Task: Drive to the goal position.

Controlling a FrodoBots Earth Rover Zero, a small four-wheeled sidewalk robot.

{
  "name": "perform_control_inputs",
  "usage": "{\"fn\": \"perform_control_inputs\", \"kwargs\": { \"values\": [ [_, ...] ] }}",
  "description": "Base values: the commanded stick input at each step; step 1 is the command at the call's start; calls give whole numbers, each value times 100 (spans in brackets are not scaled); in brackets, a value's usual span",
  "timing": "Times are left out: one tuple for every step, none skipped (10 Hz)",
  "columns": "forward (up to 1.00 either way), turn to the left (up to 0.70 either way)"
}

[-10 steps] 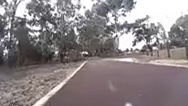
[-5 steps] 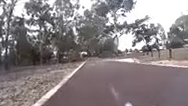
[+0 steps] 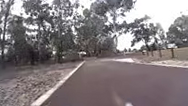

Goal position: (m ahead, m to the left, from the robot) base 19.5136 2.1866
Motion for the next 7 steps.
{"fn": "perform_control_inputs", "kwargs": {
  "values": [
    [60,0],
    [60,0],
    [60,0],
    [60,0],
    [60,0],
    [60,0],
    [60,0]
  ]
}}
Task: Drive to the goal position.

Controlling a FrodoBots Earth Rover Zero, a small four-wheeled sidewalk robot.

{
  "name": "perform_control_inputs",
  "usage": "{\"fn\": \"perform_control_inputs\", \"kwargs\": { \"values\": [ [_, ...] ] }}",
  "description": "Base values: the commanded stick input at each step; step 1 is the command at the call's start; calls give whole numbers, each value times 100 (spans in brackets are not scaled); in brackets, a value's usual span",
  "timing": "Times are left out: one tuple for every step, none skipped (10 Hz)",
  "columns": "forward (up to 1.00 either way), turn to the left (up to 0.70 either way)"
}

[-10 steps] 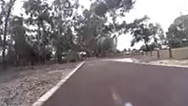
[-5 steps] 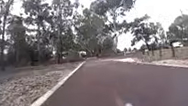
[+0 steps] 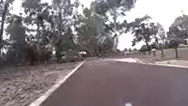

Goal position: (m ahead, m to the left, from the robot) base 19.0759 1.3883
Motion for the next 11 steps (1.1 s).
{"fn": "perform_control_inputs", "kwargs": {
  "values": [
    [60,0],
    [60,0],
    [60,0],
    [60,0],
    [60,0],
    [60,0],
    [60,0],
    [60,0],
    [60,0],
    [60,0],
    [60,0]
  ]
}}
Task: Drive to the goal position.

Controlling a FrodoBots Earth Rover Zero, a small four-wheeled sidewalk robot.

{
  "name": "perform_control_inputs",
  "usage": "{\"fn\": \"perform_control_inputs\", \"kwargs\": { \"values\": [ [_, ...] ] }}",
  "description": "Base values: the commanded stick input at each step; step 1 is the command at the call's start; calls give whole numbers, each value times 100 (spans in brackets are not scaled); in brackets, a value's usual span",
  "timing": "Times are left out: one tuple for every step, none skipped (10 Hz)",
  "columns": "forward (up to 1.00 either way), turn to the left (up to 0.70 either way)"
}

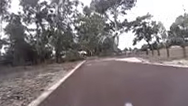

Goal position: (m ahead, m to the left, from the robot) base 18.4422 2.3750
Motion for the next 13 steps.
{"fn": "perform_control_inputs", "kwargs": {
  "values": [
    [60,0],
    [60,0],
    [60,0],
    [60,0],
    [60,0],
    [60,0],
    [60,0],
    [60,0],
    [60,0],
    [60,0],
    [60,0],
    [60,0],
    [60,0]
  ]
}}
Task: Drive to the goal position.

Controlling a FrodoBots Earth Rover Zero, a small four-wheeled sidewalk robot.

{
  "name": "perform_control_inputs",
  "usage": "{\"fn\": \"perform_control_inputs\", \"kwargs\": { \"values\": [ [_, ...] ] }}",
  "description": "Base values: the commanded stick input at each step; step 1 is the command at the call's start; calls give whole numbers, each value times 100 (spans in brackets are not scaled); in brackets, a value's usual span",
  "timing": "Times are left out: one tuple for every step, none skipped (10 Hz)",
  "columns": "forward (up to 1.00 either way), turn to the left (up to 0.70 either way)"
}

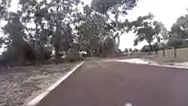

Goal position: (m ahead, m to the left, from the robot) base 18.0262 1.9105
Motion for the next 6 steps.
{"fn": "perform_control_inputs", "kwargs": {
  "values": [
    [60,0],
    [60,0],
    [60,0],
    [60,0],
    [60,0],
    [60,0]
  ]
}}
